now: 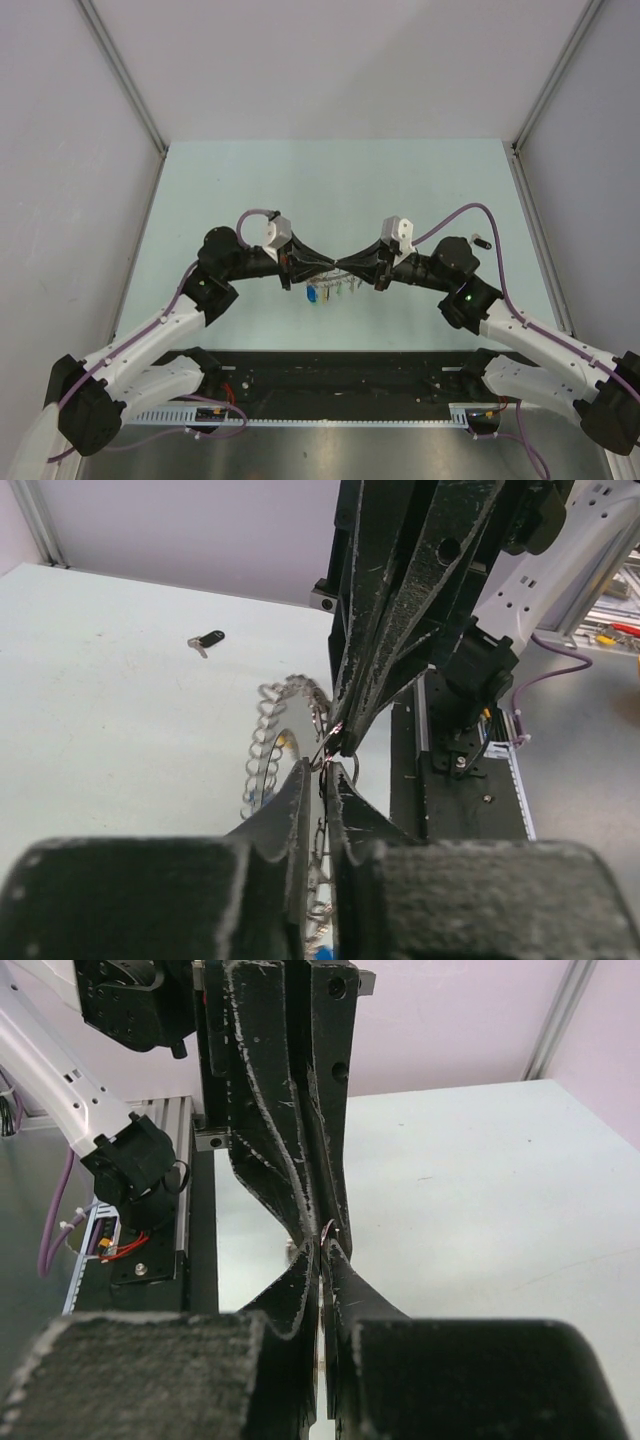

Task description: Put the keys on the keyring

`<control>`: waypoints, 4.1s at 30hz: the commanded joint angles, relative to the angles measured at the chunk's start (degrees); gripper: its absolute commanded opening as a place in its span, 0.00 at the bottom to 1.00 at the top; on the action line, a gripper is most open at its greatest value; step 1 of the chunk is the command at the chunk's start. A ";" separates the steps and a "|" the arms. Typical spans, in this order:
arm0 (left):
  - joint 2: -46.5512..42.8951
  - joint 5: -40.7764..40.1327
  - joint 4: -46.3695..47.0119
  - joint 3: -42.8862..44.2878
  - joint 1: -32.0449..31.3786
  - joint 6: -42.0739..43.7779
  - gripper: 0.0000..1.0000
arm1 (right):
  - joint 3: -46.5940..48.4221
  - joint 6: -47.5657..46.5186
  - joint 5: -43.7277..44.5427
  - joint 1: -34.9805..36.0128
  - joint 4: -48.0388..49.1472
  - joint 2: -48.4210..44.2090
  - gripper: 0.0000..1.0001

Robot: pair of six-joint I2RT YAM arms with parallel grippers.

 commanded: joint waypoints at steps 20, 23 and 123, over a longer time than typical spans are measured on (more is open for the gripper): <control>-0.34 -10.89 -19.00 6.93 -2.11 13.47 0.00 | 9.78 -2.50 12.82 1.35 -20.46 -0.77 0.43; -0.16 -12.48 -20.67 7.45 -2.55 14.53 0.00 | 12.68 -3.55 15.37 2.57 -26.70 0.99 0.43; -3.15 -4.49 -9.17 2.44 -2.11 14.62 0.40 | 14.36 -8.30 -14.07 -3.66 -15.73 9.61 0.00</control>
